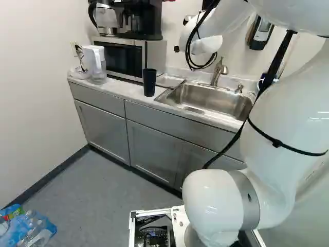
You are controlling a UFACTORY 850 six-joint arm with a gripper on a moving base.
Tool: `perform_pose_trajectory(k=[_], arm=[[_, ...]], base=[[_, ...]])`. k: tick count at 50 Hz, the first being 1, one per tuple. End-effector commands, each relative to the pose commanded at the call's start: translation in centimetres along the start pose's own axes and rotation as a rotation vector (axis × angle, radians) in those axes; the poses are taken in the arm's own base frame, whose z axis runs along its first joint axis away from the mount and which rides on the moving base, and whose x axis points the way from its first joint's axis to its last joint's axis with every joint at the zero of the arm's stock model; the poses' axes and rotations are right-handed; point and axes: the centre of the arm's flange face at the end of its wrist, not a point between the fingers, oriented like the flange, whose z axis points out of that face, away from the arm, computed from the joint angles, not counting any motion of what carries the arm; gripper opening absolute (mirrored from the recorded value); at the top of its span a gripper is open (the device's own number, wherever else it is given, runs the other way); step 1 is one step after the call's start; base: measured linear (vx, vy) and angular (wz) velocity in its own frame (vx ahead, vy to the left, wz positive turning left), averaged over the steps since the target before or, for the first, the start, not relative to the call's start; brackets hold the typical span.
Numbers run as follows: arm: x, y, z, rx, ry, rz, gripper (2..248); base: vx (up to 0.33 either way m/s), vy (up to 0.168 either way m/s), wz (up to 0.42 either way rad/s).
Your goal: Rinse the cup and place it in the tray
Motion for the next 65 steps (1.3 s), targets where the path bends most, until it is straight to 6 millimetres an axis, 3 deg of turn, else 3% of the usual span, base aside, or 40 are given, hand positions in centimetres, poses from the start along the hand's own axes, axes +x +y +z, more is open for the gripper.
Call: perform_pose_trajectory(k=[65], arm=[[-0.7, 5.5, 3.5, -0.093, -0.14, 0.024, 247]], base=[[0.0, 0.0, 0.0]])
